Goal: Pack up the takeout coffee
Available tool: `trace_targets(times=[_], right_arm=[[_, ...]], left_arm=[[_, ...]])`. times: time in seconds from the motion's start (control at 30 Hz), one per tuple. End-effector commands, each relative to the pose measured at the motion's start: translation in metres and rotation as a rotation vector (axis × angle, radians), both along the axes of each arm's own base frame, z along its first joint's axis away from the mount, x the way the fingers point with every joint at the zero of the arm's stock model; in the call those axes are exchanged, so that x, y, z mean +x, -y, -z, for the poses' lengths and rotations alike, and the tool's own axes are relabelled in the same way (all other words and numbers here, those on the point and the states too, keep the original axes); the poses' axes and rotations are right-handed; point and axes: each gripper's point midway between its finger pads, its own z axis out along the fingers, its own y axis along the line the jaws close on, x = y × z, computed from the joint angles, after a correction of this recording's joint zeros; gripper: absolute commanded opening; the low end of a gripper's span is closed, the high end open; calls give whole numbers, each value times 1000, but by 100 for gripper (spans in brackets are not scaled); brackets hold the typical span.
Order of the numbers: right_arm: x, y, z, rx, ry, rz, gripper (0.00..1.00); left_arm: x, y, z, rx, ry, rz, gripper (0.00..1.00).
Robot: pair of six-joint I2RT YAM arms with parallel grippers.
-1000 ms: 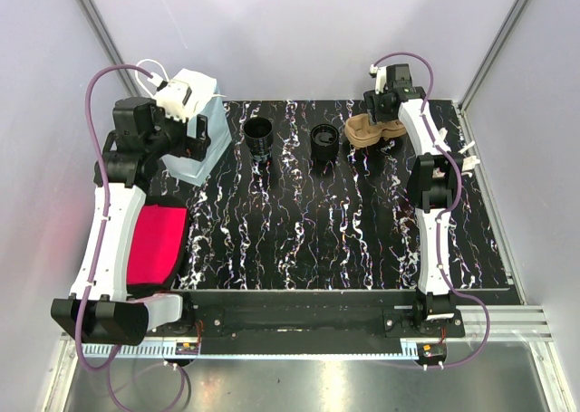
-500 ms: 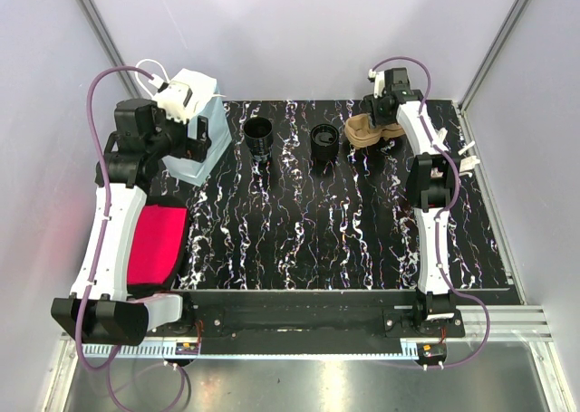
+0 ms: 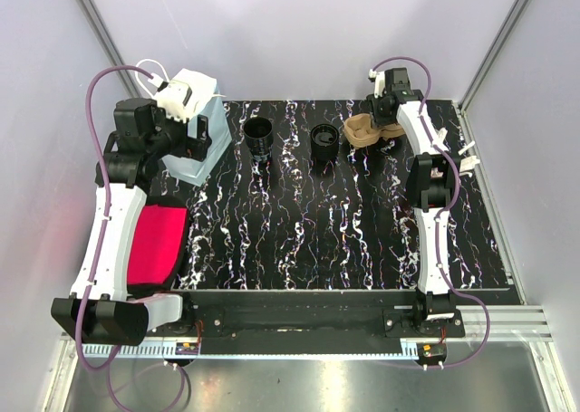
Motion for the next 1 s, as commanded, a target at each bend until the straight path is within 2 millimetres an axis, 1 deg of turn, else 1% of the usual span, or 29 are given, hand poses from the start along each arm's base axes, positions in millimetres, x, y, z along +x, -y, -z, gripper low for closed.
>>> trace_targets(times=[0.0, 0.03, 0.07, 0.4, 0.47, 0.53, 0.73, 0.77, 0.97], right_arm=[[14, 4, -49, 1, 120, 20, 42], [14, 4, -55, 2, 131, 22, 42], [14, 4, -56, 1, 132, 23, 43], [14, 9, -97, -6, 205, 35, 44], [13, 8, -100, -5, 210, 34, 44], [13, 15, -102, -30, 215, 60, 44], [14, 21, -106, -65, 229, 80, 44], [14, 18, -104, -59, 224, 76, 45], [8, 8, -110, 13, 214, 60, 45]], left_arm=[[0, 5, -14, -24, 60, 19, 99], [0, 5, -14, -24, 60, 20, 99], [0, 5, -14, -26, 58, 20, 99], [1, 7, -15, -34, 59, 26, 99], [1, 7, -14, -35, 59, 27, 99], [1, 7, -14, -35, 59, 27, 99], [0, 7, -15, -37, 61, 26, 99], [0, 7, -15, -36, 62, 27, 99], [-1, 7, -16, -35, 65, 26, 99]])
